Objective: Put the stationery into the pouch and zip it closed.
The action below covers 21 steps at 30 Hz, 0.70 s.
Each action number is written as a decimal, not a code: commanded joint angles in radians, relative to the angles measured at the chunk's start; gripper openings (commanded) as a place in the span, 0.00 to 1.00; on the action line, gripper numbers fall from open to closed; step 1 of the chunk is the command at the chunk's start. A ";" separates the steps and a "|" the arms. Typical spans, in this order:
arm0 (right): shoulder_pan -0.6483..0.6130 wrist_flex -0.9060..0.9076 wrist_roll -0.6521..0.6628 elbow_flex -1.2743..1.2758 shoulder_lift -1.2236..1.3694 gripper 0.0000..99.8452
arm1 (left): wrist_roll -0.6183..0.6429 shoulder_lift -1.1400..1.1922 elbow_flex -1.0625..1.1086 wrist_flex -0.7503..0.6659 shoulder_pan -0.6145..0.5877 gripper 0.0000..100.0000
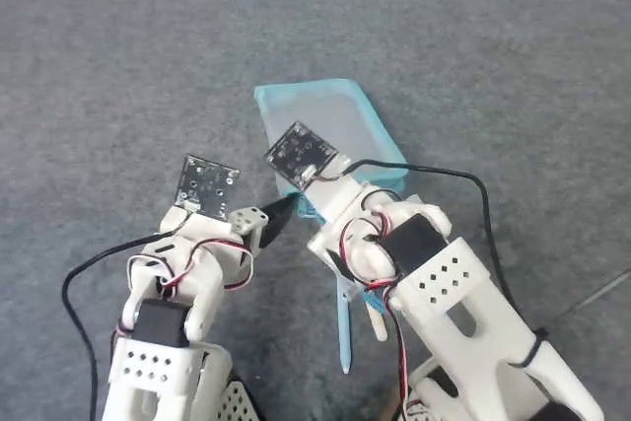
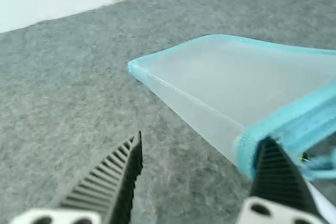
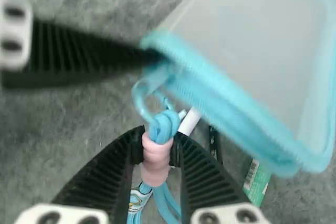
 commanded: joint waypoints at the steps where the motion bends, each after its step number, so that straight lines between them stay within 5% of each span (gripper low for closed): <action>1: 0.005 0.041 0.049 -0.035 -0.110 0.01 | -0.008 0.014 -0.015 -0.038 -0.032 0.31; 21: 0.257 0.091 0.135 0.021 -0.254 0.01 | -0.008 0.014 0.008 -0.040 -0.032 0.31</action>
